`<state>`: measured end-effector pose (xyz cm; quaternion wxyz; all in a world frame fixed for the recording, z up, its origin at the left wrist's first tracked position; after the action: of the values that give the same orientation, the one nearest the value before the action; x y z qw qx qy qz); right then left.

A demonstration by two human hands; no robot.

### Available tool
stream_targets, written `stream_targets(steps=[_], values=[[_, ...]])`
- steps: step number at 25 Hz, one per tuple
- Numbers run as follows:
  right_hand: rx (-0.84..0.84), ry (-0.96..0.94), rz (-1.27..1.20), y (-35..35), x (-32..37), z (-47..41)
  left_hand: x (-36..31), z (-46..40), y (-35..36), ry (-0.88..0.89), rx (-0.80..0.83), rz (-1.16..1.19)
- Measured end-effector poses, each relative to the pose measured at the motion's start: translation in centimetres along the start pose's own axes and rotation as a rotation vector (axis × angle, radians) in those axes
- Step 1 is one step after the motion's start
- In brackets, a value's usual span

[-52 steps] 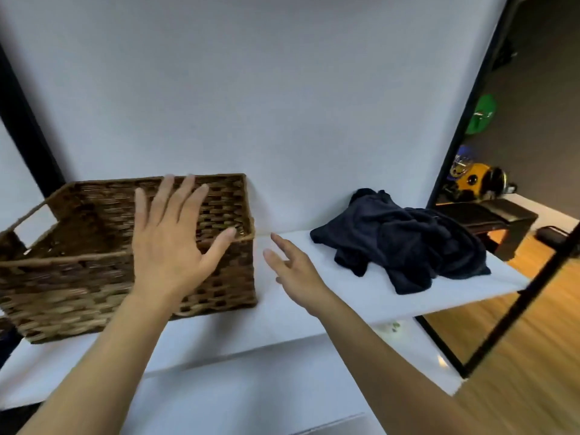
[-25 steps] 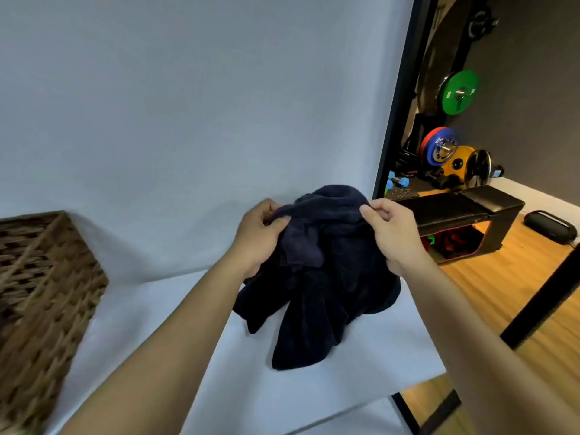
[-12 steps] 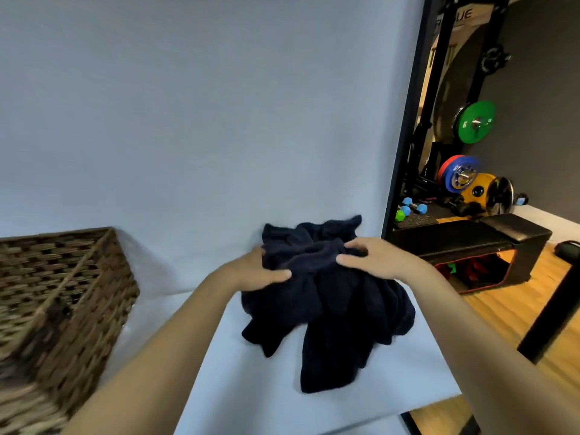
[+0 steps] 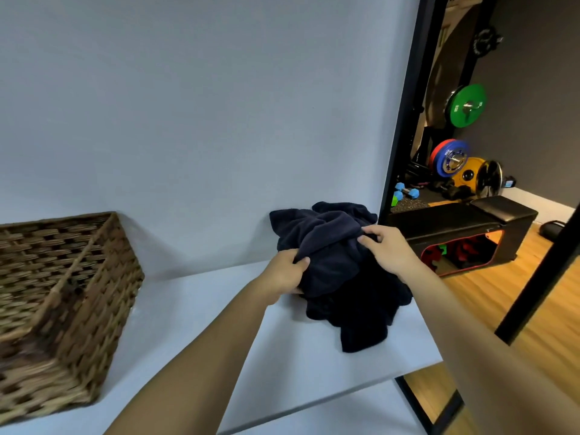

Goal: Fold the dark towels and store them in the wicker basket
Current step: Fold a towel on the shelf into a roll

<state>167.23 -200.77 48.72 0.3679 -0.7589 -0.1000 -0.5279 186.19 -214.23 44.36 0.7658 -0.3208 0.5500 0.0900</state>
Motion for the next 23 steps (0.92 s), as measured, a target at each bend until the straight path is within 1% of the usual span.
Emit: stream_targets(steps=[1,3,5,6,7,8,9,11,12,14,15,17,18,20,21,22,23], values=[[-0.046,0.006,0.083,-0.3,-0.2,0.2,0.4,0.3,-0.5,0.002,0.001,-0.021],[-0.124,-0.011,0.236,-0.5,1.1,1.0,0.0,0.7,-2.9,0.074,-0.113,-0.182],[-0.069,-0.074,0.413,1.1,3.1,1.3,-1.0,1.2,-5.0,0.148,-0.246,-0.297],[-0.024,-0.111,0.546,2.3,4.2,1.5,-1.5,1.4,-5.5,0.174,-0.268,-0.306],[0.005,-0.138,0.621,3.4,4.7,1.3,-2.2,1.7,-5.8,0.193,-0.271,-0.315],[0.007,-0.158,0.626,4.0,5.4,1.3,-2.8,2.1,-6.3,0.208,-0.280,-0.319],[-0.022,-0.162,0.523,4.0,6.4,1.3,-3.6,2.7,-7.3,0.227,-0.316,-0.308],[-0.124,-0.183,0.100,3.3,9.1,1.5,-5.6,4.1,-10.6,0.295,-0.460,-0.240],[-0.158,-0.225,-0.081,3.3,10.9,1.6,-6.6,5.1,-12.7,0.327,-0.535,-0.180],[-0.186,-0.359,-0.270,4.2,15.7,2.5,-8.5,7.6,-16.4,0.394,-0.645,-0.053],[-0.161,-0.415,-0.311,5.2,17.9,2.9,-9.2,8.9,-18.0,0.424,-0.700,-0.011],[-0.010,-0.437,-0.332,8.5,20.1,3.6,-9.5,11.2,-21.0,0.442,-0.789,0.046],[0.095,-0.415,-0.276,10.5,20.0,3.6,-9.1,12.0,-22.3,0.432,-0.810,0.063],[0.286,-0.375,-0.058,14.1,19.0,4.0,-7.7,13.0,-24.3,0.378,-0.810,0.058],[0.322,-0.381,-0.012,15.0,19.1,4.1,-7.0,13.5,-25.1,0.348,-0.803,0.035],[0.307,-0.380,-0.048,15.1,19.7,4.1,-6.7,14.1,-25.7,0.333,-0.803,0.017],[0.275,-0.354,-0.169,14.7,20.5,4.1,-6.7,14.9,-26.3,0.340,-0.815,0.014]])
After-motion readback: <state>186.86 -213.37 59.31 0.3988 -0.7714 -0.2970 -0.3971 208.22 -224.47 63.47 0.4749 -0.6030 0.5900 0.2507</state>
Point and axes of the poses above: each hand's wrist, its own z-axis away from the middle knuckle, its own y-axis out of the palm, x = y × z, the point moved 9 cm from there along -z, towards the middle knuckle, and after that the axes turned 6 degrees about -z, right-handed, at the moved point
